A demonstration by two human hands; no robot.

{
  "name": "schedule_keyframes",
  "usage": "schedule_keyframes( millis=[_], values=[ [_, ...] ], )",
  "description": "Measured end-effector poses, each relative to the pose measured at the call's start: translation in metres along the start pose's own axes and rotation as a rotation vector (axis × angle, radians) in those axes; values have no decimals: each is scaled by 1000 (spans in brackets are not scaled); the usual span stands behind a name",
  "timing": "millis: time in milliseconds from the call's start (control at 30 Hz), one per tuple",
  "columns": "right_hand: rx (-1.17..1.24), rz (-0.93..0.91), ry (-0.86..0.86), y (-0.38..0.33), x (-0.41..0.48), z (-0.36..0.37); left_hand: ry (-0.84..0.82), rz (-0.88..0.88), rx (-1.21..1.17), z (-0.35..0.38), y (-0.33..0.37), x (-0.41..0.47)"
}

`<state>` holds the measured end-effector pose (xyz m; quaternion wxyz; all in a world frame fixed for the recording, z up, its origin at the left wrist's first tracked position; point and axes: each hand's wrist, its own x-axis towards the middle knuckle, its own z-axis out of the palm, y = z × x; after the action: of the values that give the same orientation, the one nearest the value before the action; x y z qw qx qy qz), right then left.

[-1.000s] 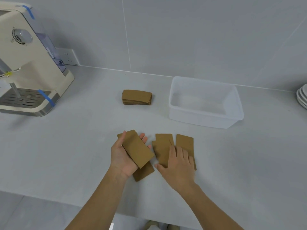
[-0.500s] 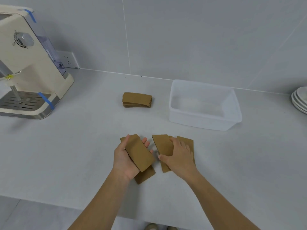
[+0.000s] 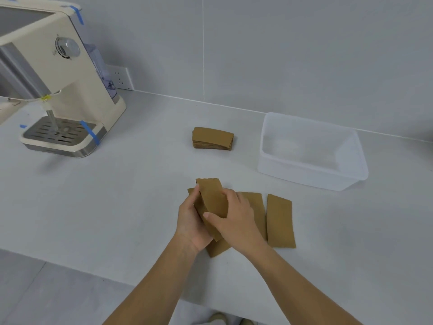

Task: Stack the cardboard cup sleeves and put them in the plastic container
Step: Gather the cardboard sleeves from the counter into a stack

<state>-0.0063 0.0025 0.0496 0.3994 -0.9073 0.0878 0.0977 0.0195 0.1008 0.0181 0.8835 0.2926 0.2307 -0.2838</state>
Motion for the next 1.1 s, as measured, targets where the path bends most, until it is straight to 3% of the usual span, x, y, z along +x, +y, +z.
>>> schedule_keyframes(
  millis=[400,567,867,1100],
  values=[
    [-76,-138,-140,3,6,19,53,34,-57,-16,11,5],
    [71,-79,-30,4,9,15,44,83,-150,-24,26,4],
    [-376,8,-26,22,3,30,158,229,-181,-45,54,-1],
    [-578,-77,0,24,-4,45,181,271,-240,-54,51,-9]
  ],
)
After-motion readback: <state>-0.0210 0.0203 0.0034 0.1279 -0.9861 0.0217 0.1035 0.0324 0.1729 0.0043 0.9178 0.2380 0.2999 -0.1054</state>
